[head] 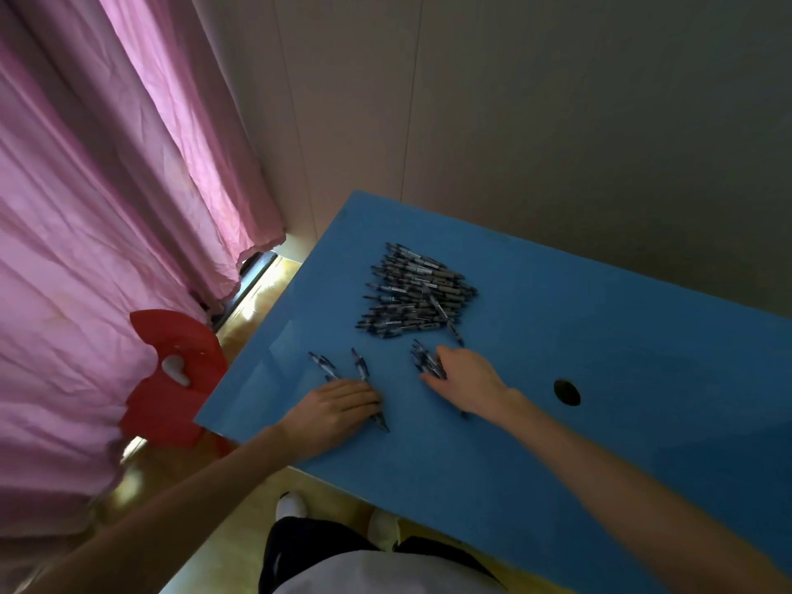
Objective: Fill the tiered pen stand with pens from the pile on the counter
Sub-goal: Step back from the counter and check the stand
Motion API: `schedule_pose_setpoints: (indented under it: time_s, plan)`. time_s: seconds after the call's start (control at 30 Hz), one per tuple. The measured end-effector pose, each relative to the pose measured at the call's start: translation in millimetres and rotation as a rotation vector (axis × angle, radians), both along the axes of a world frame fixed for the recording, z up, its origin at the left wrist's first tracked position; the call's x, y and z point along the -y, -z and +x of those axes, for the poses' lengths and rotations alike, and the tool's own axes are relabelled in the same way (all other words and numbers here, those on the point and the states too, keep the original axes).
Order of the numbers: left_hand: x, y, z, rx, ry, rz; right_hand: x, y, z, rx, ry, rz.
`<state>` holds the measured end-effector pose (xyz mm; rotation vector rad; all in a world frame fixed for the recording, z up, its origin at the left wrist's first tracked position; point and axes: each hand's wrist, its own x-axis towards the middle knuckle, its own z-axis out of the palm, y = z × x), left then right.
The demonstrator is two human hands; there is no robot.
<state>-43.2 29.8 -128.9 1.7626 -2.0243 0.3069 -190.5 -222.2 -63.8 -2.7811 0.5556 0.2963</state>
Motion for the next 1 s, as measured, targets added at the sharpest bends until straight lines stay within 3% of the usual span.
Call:
schedule_pose_setpoints:
  time_s: [0.17, 0.3, 0.47, 0.67, 0.83, 1.0]
  plan:
    - [-1.5, -13.8, 5.2, 0.018, -0.137, -0.007, -3.0, -1.8, 1.7, 0.030, 0.055, 0.008]
    - [0.0, -14.9, 14.6, 0.017, -0.253, 0.110, -5.9, -1.9, 1.6, 0.023, 0.040, -0.038]
    - [-5.9, -24.2, 9.2, -0.163, -0.442, 0.242, -5.7, 1.3, 0.2, 0.034, 0.043, -0.037]
    - [0.9, -15.9, -2.4, -0.424, -0.890, 0.431, -3.5, 5.3, -1.4, 0.060, 0.046, -0.009]
    - [9.4, -13.1, -8.0, -0.589, -0.932, 0.425, -1.2, 8.1, -0.9, 0.078, 0.045, 0.012]
    - [23.9, -22.7, -11.6, -0.593, -0.896, 0.409, -0.4, 8.6, 0.3, 0.063, 0.031, 0.000]
